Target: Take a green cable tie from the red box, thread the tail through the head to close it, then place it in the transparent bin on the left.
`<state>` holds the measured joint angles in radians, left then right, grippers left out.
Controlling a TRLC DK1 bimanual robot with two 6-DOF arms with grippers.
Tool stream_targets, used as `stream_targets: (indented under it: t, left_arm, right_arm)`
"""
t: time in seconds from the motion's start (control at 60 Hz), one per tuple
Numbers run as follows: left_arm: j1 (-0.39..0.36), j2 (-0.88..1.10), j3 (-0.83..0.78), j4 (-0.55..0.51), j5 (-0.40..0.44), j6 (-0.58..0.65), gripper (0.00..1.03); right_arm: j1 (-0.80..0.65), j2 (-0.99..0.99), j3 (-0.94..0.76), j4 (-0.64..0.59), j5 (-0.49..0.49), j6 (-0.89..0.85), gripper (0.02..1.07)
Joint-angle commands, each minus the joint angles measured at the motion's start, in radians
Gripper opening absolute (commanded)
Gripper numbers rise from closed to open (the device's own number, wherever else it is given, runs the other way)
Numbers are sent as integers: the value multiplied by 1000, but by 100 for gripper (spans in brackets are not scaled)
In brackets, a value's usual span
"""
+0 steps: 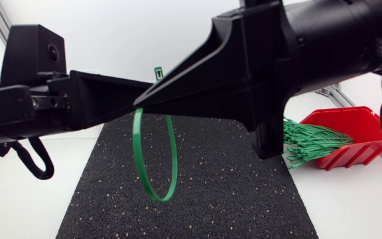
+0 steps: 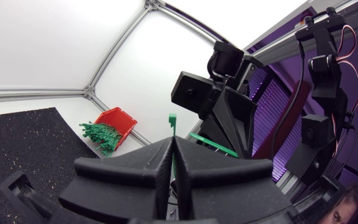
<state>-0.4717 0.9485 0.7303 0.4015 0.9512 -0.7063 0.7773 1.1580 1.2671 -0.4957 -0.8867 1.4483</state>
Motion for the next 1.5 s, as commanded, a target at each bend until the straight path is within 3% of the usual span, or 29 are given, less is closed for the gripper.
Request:
stream_targets:
  t: [0.0,1.483]
  left_arm:
    - [-5,-11,15,17,-3,2,3]
    - [-30,-24,-25,13,-3,4,3]
  right_arm:
    - [-4,-14,-28,13,-3,30,8]
    - [-18,-3,-37,37,-3,15,8]
